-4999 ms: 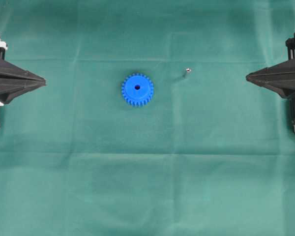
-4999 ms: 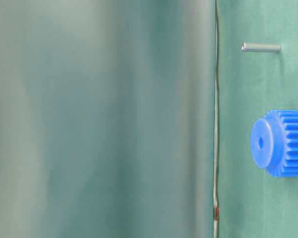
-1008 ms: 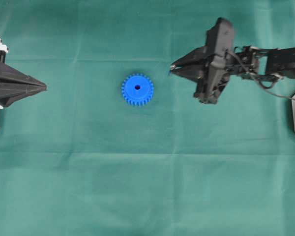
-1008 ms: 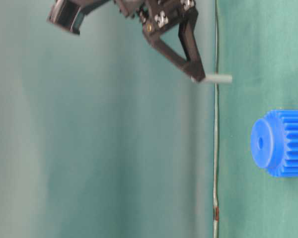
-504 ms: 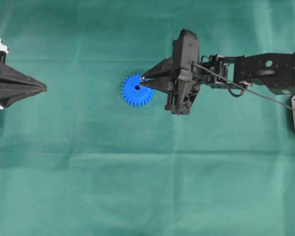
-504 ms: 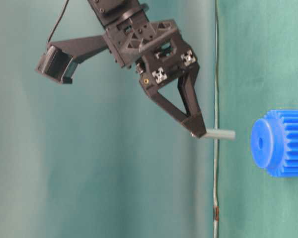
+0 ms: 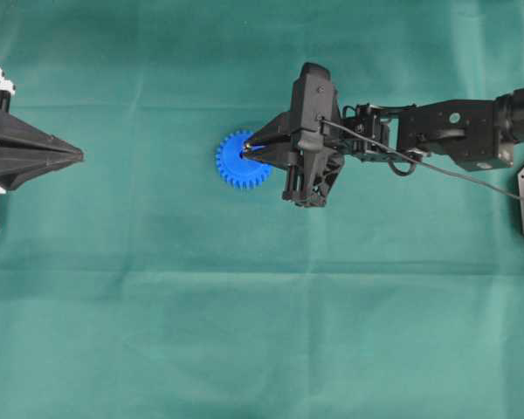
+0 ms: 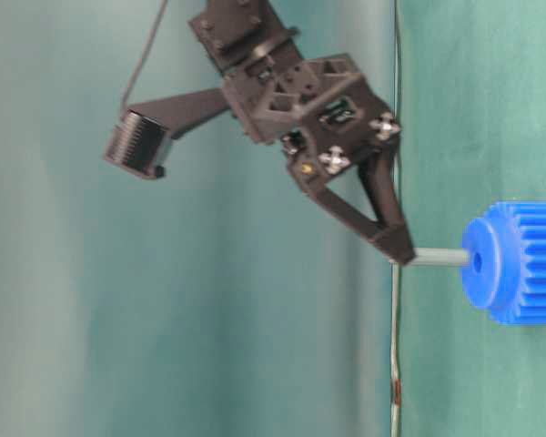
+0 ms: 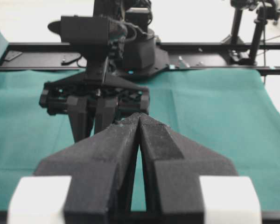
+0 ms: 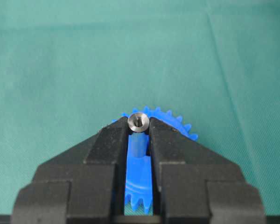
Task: Insert the shaft placed at a random location into the center hole of the medium gear at another random location.
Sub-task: 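Lower the shaft into the gear's center hole with the right gripper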
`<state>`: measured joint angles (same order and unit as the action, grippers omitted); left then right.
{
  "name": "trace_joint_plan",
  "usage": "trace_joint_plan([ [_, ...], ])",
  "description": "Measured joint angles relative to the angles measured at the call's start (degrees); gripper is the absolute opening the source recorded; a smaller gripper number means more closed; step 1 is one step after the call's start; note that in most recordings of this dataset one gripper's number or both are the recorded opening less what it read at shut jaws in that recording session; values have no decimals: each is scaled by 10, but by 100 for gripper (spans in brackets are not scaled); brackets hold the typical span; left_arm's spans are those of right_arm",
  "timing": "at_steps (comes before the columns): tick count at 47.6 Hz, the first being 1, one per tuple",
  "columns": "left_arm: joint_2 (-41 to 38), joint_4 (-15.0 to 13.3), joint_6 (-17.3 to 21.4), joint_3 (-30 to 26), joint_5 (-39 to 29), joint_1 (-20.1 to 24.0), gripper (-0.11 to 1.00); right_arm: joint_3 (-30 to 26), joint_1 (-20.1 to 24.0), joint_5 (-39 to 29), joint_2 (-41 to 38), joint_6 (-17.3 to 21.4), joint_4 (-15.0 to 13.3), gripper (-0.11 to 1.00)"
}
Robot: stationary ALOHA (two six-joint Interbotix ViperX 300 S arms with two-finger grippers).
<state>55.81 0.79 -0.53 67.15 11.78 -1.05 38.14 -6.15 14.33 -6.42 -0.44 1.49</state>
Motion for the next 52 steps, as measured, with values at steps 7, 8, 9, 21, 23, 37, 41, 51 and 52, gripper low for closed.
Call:
trace_joint_plan([
  [7, 0, -1, 0, 0, -1, 1, 0, -3, -2, 4, -11, -1, 0, 13],
  [8, 0, -1, 1, 0, -1, 0, 0, -3, -2, 4, -11, 0, 0, 13],
  [9, 0, 0, 1, 0, -1, 1, 0, -3, -3, 5, -12, 0, 0, 13],
  [21, 0, -1, 1, 0, -1, 0, 0, -3, -4, 9, -13, 0, 0, 13],
  [23, 0, 0, 1, 0, -1, 1, 0, -4, -5, 9, -13, 0, -1, 13],
  [37, 0, -1, 1, 0, -2, 0, 0, -3, -11, 9, 10, -1, -1, 13],
  [41, 0, 0, 0, 0, -2, 1, 0, -3, -11, 9, 13, -1, -1, 13],
  [51, 0, -1, 1, 0, -1, 0, 0, -3, -11, 9, 12, -1, -1, 13],
  [52, 0, 0, 1, 0, -2, 1, 0, -3, -11, 9, 11, -1, -1, 13],
])
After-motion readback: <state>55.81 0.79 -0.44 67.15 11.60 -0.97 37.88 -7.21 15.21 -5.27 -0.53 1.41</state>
